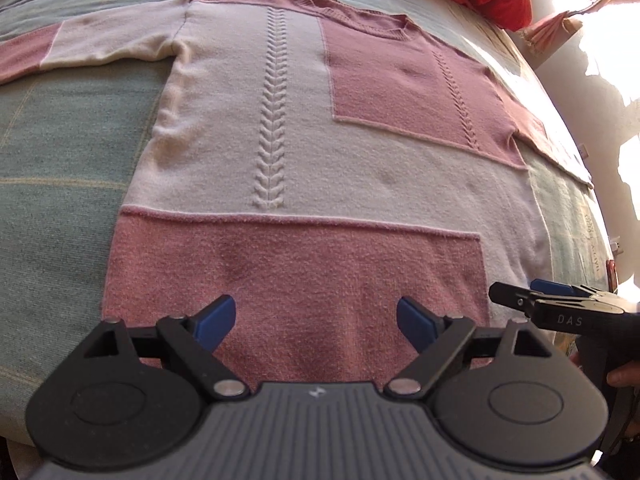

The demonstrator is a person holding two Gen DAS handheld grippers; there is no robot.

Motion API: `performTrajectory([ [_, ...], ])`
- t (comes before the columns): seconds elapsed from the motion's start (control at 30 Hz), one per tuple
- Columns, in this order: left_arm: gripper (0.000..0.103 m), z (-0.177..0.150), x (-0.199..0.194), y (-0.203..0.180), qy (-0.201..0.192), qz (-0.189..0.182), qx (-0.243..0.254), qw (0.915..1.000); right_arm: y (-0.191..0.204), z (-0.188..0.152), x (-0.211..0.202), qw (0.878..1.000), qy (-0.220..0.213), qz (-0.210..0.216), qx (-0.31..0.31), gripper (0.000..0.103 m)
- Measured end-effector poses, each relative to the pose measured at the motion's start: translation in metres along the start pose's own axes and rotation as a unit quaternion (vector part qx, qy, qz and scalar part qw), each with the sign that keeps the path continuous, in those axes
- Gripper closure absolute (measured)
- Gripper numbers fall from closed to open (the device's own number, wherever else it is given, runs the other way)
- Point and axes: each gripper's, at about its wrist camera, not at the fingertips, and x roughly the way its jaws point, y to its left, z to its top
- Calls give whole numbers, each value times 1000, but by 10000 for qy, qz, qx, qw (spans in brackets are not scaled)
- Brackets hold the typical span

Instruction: Fold clothes

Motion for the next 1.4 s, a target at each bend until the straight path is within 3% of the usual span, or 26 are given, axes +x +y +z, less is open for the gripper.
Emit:
performTrajectory([
  [0.13,16,-12,9,-20,52,178,644,9978,4,-2,-1,10000,2,-19,-74,0],
  [0.43,13,-30,15,-16,160,255,749,9967,0,-4,-3,10000,-59,14,-29,0],
  [0.77,13,-16,-8,-18,-611,799,691,9925,-22,45,-23,9895,-1400,335,93,0],
  [0.93,13,-4,0,-12,-934,1118,680,9870,-25,82,-8,9844,-1716,385,70,0],
  [1.03,13,3,4,-6,-1128,1322,599,9830,-23,105,10,9831,-1761,485,83,0],
  [1.23,13,17,8,4,-1450,1389,467,9785,-22,140,50,9849,-1652,499,145,0],
  [1.4,13,26,22,10,-1411,1331,403,9802,-35,151,75,9867,-1506,487,377,0],
])
